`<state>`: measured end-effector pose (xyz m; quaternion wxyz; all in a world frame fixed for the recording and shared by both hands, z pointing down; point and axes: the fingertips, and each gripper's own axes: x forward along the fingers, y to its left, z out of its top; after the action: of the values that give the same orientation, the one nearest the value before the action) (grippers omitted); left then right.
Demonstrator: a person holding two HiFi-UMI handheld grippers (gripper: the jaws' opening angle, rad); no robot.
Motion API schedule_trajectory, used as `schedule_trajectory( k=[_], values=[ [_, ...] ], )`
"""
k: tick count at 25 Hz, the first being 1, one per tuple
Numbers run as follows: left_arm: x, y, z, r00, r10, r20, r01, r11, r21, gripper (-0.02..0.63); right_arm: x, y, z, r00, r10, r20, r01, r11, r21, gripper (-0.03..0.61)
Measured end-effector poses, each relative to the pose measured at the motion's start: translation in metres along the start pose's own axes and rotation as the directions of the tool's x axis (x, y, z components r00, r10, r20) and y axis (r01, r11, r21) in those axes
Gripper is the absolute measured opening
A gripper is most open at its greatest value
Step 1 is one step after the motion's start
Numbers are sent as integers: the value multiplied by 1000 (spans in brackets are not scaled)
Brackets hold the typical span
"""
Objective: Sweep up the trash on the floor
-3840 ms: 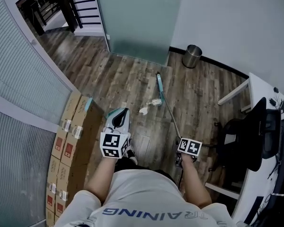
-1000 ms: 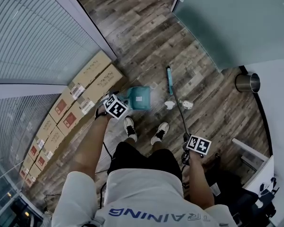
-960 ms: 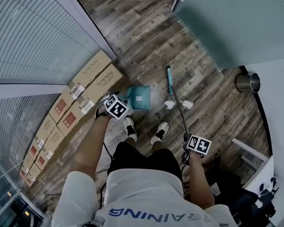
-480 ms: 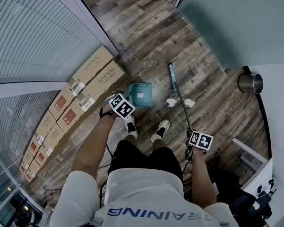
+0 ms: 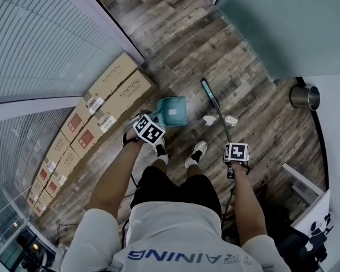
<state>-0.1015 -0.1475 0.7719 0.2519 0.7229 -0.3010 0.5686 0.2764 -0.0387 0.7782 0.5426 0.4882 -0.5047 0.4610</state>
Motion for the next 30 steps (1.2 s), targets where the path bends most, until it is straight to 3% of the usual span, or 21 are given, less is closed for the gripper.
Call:
schedule_trajectory(
  k=[3,5,11,13,15,19,23,27,30],
  values=[
    [1,2,0,1000,3,2,-3,1000,4,92,2,38,-8,998,-44,-43,34,979,-199,107],
    [1,3,-1,1000,2,1,-2,1000,5,92,3,60,-15,998,-49,-41,36,964,-264,107],
    [3,6,4,1000,3,6,-3,1000,13,89,-6,97,-55,991,85,-107,-105,975,-194,107],
    [3,6,5,1000,1,6,-1,1000,11,89,-14,108,-72,974,172,-147,-187,978,-94,107],
    [3,6,5,1000,1,3,-1,1000,10,89,-15,111,-73,966,233,-111,-237,971,-18,107],
    [3,5,7,1000,3,1,-3,1000,11,89,-20,118,-77,939,331,-99,-330,944,19,107],
    [2,2,5,1000,3,4,-3,1000,11,89,-24,121,-82,882,456,-120,-450,890,76,107],
    [2,0,1,1000,6,9,-6,1000,10,89,-25,111,-84,915,393,-93,-394,919,9,107],
    [1,-2,1,1000,9,9,-10,1000,11,89,-31,97,-86,930,362,-60,-362,932,13,107]
  ],
)
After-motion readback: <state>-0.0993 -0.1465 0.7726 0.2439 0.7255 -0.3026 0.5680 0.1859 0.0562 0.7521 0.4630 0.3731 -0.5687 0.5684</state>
